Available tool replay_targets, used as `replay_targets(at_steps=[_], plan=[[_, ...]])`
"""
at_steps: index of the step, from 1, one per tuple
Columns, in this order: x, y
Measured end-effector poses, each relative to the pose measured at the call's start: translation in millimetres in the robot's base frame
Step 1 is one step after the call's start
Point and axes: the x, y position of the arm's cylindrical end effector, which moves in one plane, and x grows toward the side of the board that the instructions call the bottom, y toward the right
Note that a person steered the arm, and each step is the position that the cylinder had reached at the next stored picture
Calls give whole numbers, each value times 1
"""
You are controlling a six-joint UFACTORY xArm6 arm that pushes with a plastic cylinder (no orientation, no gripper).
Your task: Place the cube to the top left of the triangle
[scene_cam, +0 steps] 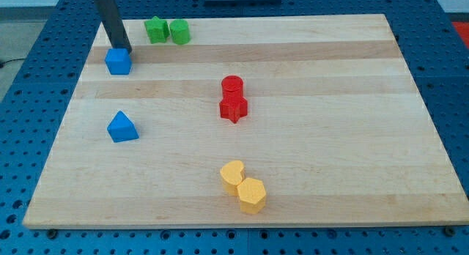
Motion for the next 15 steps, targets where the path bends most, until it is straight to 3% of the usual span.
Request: replay_targets(at_steps=[3, 6, 8, 15], plan=[[34, 0], [113, -2], [115, -40], [126, -72]])
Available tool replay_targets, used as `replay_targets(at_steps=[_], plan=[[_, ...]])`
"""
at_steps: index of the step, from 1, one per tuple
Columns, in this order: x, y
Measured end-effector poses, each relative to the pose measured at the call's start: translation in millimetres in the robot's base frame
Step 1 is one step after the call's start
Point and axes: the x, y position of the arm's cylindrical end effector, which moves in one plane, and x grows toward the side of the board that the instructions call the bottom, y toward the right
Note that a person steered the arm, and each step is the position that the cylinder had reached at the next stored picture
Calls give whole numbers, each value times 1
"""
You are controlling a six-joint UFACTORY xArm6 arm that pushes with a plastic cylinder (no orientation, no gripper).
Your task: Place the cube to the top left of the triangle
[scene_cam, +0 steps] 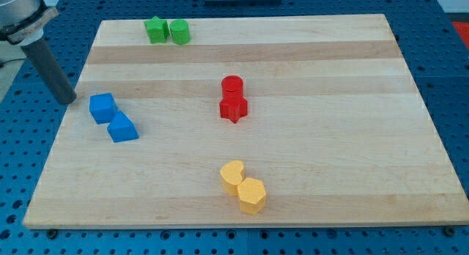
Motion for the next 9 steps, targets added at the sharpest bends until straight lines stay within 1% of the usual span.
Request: replay_targets(at_steps=[1, 2, 3, 4, 5, 7, 8, 9], plan=[[24, 35], [17, 44], [-7, 44], [-3, 52], [25, 61], [53, 61], [54, 68], [60, 138]])
